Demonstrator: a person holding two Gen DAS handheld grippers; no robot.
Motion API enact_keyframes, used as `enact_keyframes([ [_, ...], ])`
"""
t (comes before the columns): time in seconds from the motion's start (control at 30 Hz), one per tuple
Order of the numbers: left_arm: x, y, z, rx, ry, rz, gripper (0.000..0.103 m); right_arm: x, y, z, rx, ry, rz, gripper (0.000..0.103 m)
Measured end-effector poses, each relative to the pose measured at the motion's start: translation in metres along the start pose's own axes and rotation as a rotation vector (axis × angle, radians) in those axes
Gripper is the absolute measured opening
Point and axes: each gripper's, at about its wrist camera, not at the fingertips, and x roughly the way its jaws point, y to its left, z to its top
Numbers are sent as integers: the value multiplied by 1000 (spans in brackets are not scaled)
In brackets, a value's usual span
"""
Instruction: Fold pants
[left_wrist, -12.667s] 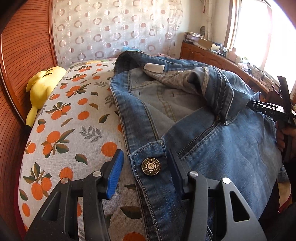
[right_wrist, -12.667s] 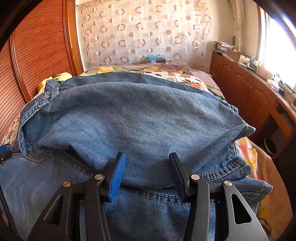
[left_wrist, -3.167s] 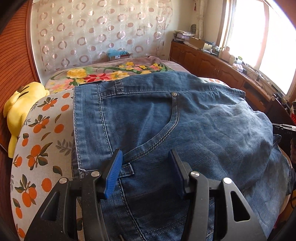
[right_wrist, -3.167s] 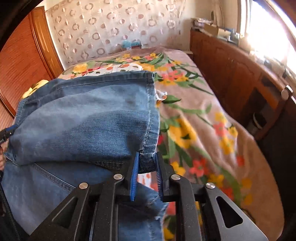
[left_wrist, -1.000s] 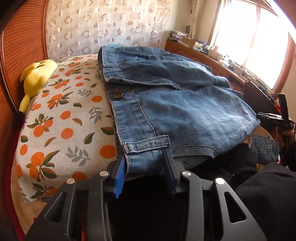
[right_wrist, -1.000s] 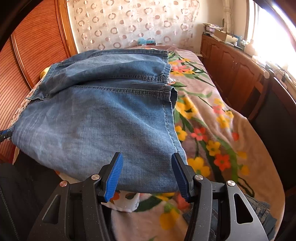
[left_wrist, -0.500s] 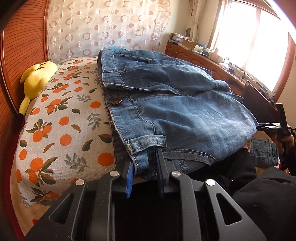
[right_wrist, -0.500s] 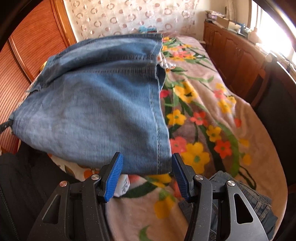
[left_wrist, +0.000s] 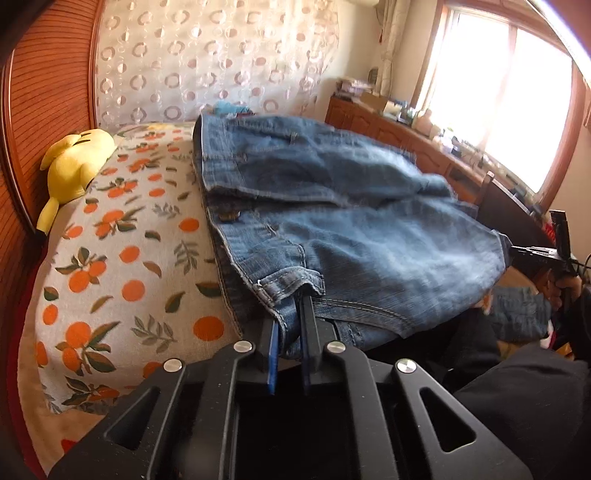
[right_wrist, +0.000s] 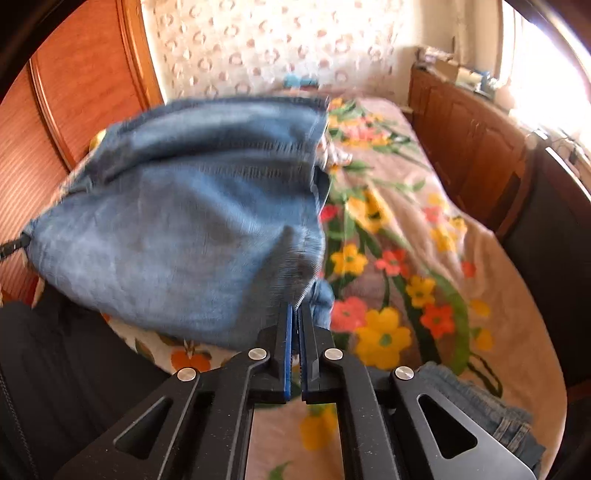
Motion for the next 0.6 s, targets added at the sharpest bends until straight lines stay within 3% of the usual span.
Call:
enact_keyframes([
  [0.27,-53,-2,32,-10,-136,-7,6,-74,-1,17,19,-198,-13,2],
  [0.6,-59,1,109,45,-256,51,6,-112,11,62,19,-366,-28,2],
])
